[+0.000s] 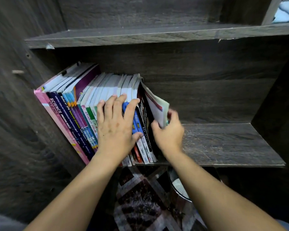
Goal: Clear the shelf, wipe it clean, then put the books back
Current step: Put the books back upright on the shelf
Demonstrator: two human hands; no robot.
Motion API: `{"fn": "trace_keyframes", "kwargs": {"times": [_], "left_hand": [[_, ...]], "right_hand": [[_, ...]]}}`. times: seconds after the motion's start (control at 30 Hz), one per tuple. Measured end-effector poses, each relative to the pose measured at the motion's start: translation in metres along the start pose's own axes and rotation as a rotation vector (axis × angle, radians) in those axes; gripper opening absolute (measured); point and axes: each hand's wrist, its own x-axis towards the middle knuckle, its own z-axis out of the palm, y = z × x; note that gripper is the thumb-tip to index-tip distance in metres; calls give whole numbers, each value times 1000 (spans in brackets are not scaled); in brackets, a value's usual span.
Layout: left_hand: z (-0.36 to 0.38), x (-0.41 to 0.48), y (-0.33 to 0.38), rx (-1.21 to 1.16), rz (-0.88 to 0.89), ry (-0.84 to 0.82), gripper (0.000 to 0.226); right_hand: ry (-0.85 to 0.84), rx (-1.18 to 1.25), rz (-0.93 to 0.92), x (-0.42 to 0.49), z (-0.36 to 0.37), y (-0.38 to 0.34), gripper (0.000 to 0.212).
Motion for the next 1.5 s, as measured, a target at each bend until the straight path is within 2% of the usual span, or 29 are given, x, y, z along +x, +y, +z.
{"fn": "trace_keyframes", "kwargs": {"times": [0.1,0.13,0.23,0.3,0.33,0.4,0.47,0.5,0.57,0.67,0.8,0.87,0.97,1.03,1.3,1.37,1.5], "left_hand": [[1,0,-1,-4,3,3,99],[1,0,-1,-4,2,2,100],[0,1,-1,-11,-4,-4,99],[-2,2,-2,-24,1,-7,98],[-3,2,-2,-31,3,-10,98],[-6,3,-6,-54,2,-23,100],[-12,4,-13,-97,10,-22,96],[-16,5,-17,-122,13,-10,90],[-24,4,-25,-163,0,36,76],[-30,2,-36,-130,-100,52,67],[-28,0,-43,-102,-145,-51,66],[-28,-1,-42,-156,-154,-33,63],[-30,-1,-37,-236,-198,27,55],[-29,1,-34,-245,-220,44,52],[-23,4,-26,-178,-224,8,57],[-22,2,-31,-156,-184,-13,61],[-14,-5,-43,-117,-98,-13,69]], "right_hand": [[-177,-107,234,-7,8,39,43],[-213,-156,234,-9,8,45,43],[-252,-169,174,-6,13,50,25],[-390,-88,152,1,17,51,31],[-517,-39,149,5,17,52,43],[-778,-12,194,17,15,60,86],[-978,-196,177,28,4,59,114],[-1020,-318,142,31,0,59,125],[-1020,-499,135,29,-2,63,138],[-898,-516,144,11,8,72,146],[-785,-414,108,4,26,81,151],[-787,-361,114,3,30,78,150],[-806,-100,134,2,35,77,144],[-798,-37,116,3,36,77,142],[-885,-479,55,10,28,75,143],[-898,-470,73,13,25,70,143],[-846,-389,66,14,22,57,128]]}}
